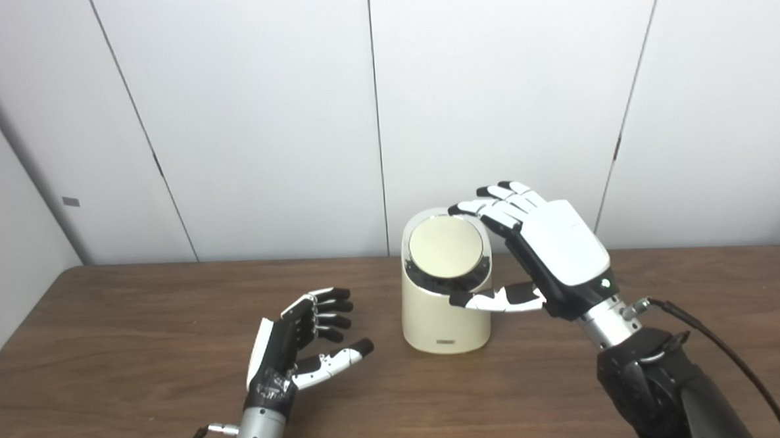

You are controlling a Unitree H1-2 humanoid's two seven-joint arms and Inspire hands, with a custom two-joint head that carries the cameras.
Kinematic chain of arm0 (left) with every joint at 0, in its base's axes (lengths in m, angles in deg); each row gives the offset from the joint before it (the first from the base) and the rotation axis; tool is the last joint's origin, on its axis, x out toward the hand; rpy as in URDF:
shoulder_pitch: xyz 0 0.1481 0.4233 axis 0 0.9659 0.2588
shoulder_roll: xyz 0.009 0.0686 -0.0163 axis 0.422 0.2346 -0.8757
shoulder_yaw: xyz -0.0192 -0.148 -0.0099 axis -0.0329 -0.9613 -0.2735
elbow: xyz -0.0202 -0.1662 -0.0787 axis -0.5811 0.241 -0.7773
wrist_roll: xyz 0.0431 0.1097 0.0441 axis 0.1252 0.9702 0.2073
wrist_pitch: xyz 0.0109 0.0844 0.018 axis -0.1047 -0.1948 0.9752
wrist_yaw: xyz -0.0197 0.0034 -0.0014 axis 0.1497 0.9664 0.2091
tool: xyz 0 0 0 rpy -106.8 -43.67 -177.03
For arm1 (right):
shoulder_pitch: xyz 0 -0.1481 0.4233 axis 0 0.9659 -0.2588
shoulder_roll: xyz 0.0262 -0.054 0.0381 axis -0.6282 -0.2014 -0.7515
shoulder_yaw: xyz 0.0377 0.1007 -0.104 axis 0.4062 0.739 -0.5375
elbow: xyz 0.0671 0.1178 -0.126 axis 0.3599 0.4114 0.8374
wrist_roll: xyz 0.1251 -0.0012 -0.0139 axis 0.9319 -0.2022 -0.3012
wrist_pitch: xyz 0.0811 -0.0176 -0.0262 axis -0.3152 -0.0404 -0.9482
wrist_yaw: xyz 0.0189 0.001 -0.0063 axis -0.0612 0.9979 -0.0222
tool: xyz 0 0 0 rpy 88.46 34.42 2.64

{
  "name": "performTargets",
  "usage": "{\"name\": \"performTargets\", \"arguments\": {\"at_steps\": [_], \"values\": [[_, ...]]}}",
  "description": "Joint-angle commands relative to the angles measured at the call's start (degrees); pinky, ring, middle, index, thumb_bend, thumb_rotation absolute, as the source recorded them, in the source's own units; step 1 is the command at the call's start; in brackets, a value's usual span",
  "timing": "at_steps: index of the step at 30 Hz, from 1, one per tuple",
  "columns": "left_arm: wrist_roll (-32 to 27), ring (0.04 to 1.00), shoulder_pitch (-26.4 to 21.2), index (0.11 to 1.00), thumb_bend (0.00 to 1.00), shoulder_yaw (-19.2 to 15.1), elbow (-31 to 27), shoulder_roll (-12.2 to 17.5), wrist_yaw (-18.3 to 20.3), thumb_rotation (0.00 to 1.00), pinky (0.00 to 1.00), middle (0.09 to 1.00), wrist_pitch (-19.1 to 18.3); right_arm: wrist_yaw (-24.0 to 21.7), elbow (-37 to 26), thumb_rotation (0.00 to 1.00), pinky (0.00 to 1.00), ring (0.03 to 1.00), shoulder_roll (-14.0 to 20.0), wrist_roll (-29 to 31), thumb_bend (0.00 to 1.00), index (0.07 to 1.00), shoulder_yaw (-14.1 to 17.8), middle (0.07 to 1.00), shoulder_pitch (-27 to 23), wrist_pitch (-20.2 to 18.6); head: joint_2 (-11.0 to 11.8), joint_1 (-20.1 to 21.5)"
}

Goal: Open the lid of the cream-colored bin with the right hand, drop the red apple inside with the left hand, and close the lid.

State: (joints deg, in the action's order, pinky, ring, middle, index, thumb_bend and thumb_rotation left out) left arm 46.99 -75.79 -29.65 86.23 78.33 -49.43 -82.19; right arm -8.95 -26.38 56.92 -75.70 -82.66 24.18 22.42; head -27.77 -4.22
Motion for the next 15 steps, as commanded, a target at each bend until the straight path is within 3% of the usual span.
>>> {"name": "performTargets", "arguments": {"at_steps": [1, 5, 8, 10, 13, 15], "values": [[0.1, 0.627, -1.47, 0.719, 0.77, -0.24, -1.1, 0.39, -0.18, 0.12, 0.56, 0.683, 1.86, 2.44, -0.92, 0.52, 0.81, 0.833, -0.28, 1.26, 0.61, 0.798, 1.59, 0.79, 0.22, -0.75, -0.07, -0.02], [-0.15, 0.63, -1.48, 0.72, 0.78, -0.31, -1.26, 0.4, -0.06, 0.13, 0.56, 0.687, 1.73, 4.15, -0.22, 0.49, 0.79, 0.825, -1.89, 7.72, 0.62, 0.799, 5.21, 0.813, 4.15, -0.41, -0.04, 0.04], [-0.41, 0.632, -1.51, 0.719, 0.77, -0.3, -1.0, 0.44, 0.06, 0.13, 0.56, 0.689, 2.28, 4.64, 1.63, 0.28, 0.65, 0.799, -3.54, 18.9, 0.66, 0.789, 9.15, 0.82, 7.84, 2.06, 0.16, 0.09], [-0.49, 0.632, -1.54, 0.718, 0.77, -0.3, -0.8, 0.48, 0.07, 0.13, 0.57, 0.688, 2.75, 4.68, 3.06, 0.24, 0.65, 0.784, -4.17, 24.32, 0.68, 0.791, 10.92, 0.823, 9.64, 3.79, 0.22, 0.15], [-0.66, 0.629, -1.56, 0.717, 0.77, -0.4, -0.6, 0.55, 0.08, 0.12, 0.56, 0.687, 3.31, 3.73, 6.04, 0.24, 0.68, 0.795, -4.52, 32.41, 0.67, 0.815, 12.81, 0.848, 12.19, 6.95, 0.19, 0.41], [-0.29, 0.624, -1.64, 0.718, 0.77, -0.43, -0.37, 0.66, -0.1, 0.13, 0.56, 0.684, 3.62, 3.24, 7.28, 0.33, 0.68, 0.791, -4.96, 35.56, 0.68, 0.829, 13.35, 0.84, 13.33, 7.52, 0.13, 1.08]]}}
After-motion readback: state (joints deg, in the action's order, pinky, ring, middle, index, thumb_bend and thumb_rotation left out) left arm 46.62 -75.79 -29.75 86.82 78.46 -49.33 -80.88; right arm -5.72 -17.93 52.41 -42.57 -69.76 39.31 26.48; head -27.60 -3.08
